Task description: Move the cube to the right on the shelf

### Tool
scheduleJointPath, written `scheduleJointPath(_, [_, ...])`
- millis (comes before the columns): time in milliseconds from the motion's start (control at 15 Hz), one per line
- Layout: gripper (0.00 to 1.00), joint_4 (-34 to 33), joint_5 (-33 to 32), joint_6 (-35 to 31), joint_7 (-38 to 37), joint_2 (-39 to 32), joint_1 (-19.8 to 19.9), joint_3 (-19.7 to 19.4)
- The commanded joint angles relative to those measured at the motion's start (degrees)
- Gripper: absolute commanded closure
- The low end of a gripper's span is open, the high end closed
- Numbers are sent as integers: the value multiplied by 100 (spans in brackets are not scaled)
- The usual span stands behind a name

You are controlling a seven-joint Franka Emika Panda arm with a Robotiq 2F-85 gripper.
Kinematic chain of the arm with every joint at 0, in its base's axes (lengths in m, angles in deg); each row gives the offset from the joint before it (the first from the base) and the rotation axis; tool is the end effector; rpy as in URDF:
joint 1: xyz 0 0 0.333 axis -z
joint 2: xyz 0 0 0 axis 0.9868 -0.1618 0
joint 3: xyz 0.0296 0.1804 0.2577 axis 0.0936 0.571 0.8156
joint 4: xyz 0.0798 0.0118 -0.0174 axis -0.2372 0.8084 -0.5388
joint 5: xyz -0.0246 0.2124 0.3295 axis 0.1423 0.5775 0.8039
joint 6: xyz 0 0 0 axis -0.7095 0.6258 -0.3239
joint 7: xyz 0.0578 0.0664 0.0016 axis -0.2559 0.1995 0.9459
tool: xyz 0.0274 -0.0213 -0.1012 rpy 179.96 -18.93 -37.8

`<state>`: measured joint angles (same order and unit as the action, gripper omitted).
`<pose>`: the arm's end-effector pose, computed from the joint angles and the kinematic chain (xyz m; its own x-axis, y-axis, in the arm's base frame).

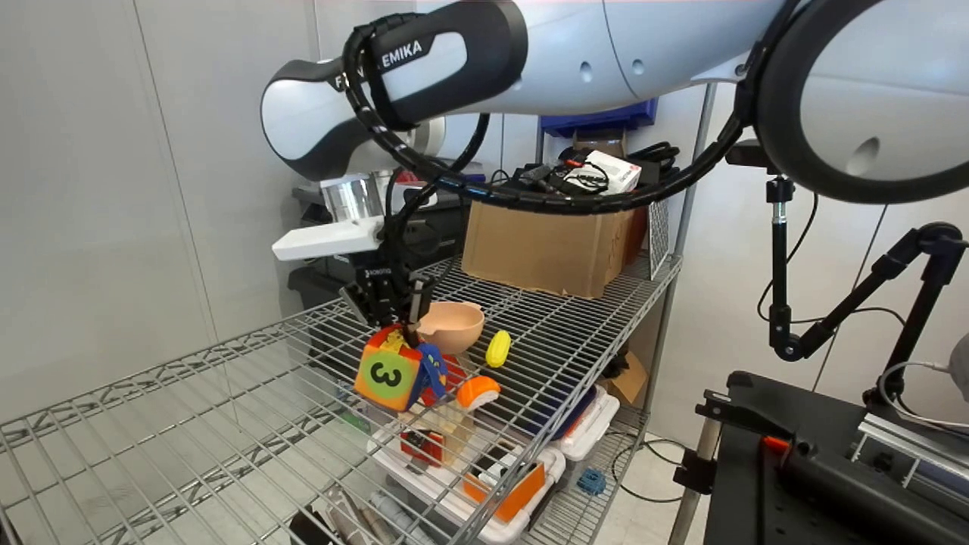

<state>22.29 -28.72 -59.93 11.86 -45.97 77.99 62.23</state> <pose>0.7772 0.0086 0.1456 0.2701 -0.9628 -0.0073 -0.9343 -0.2639 0.2396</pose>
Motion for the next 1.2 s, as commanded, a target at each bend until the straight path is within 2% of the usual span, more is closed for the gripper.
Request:
scheduleJointPath(0, [98, -12, -25, -328, 241, 429, 30, 208])
scheduleJointPath(133, [95, -66, -13, -608, 292, 660, 105, 236])
scheduleJointPath(267, [98, -122, -9, -918, 246, 839, 219, 218])
scheduleJointPath(333, [95, -143, -10, -1068, 210, 891, 298, 202])
scheduleJointPath(600, [95, -46, -40, -1672, 18, 980, 635, 112])
scheduleJointPath(1133, [95, 124, -213, -2492, -807, 945, 1258, -326])
